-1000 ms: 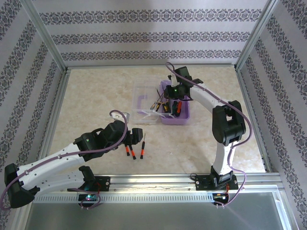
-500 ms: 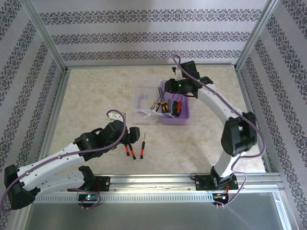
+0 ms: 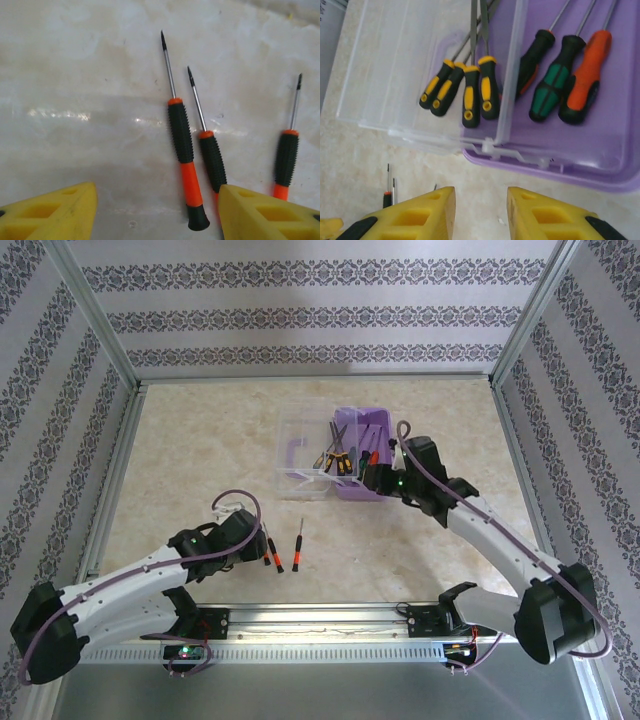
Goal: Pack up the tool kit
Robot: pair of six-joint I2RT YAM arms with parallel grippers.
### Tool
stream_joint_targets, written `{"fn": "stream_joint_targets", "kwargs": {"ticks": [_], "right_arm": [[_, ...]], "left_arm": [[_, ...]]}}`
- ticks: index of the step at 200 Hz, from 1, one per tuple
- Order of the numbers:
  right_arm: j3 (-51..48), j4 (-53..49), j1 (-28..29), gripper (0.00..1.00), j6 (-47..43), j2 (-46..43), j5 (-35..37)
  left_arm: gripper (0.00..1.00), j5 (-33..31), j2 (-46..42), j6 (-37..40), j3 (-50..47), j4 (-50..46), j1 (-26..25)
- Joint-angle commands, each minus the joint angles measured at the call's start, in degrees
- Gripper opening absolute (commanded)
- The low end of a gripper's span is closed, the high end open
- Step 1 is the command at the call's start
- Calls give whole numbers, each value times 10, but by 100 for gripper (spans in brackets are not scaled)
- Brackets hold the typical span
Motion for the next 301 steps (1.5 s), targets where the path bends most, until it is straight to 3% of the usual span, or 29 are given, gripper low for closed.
{"fn": "stream_joint_targets", "kwargs": {"ticks": [1,48,114,172,234,301], "right_arm": [[-13,12,-3,35,12,-29,28],[-20,23,-2,34,23,-21,6],[-26,26,0,34,26,-21,1],[-15,25,1,34,26,-18,-5],[-7,23,3,34,25,-18,-4],[-3,13,2,35,21,-31,-2]], "left_arm": [[65,38,27,18,-2,53,16],[63,67,109,49,21,63,48],[55,96,159,70,24,107,72],[41,93,160,69,16,91,88],[36,92,174,74,-1,90,100],[19,83,222,86,20,78,104]]}}
